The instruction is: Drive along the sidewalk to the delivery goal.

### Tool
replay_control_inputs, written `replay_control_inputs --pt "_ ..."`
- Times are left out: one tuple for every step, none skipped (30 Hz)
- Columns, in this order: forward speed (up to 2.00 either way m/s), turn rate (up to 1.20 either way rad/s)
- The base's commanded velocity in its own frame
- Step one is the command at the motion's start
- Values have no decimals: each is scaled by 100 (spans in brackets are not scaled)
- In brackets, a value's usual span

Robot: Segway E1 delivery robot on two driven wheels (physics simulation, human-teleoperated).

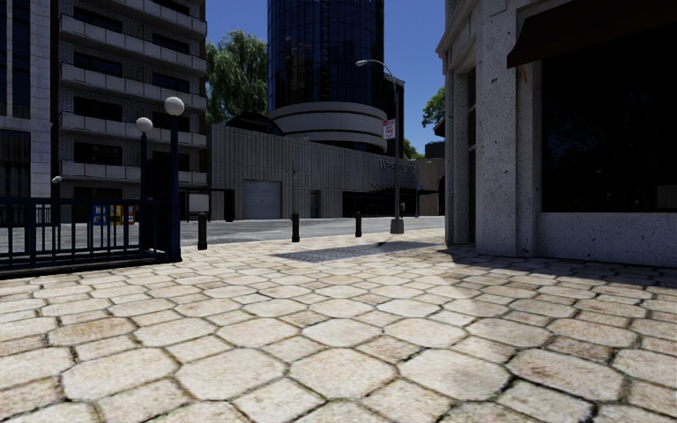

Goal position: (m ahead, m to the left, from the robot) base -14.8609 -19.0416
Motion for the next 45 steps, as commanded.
replay_control_inputs --pt "0 0" --pt "0 0" --pt "0 0" --pt "0 0" --pt "0 0" --pt "0 0" --pt "0 0" --pt "0 0" --pt "0 0" --pt "0 0" --pt "0 0" --pt "0 0" --pt "0 0" --pt "0 0" --pt "0 0" --pt "0 0" --pt "0 0" --pt "0 0" --pt "0 0" --pt "0 0" --pt "0 0" --pt "0 0" --pt "0 0" --pt "0 0" --pt "0 0" --pt "0 0" --pt "0 0" --pt "0 0" --pt "0 0" --pt "0 0" --pt "0 0" --pt "29 0" --pt "67 0" --pt "67 0" --pt "92 -17" --pt "110 -33" --pt "124 -41" --pt "129 -46" --pt "135 -54" --pt "135 -54" --pt "144 -58" --pt "151 -60" --pt "152 -60" --pt "153 -60" --pt "153 -60"
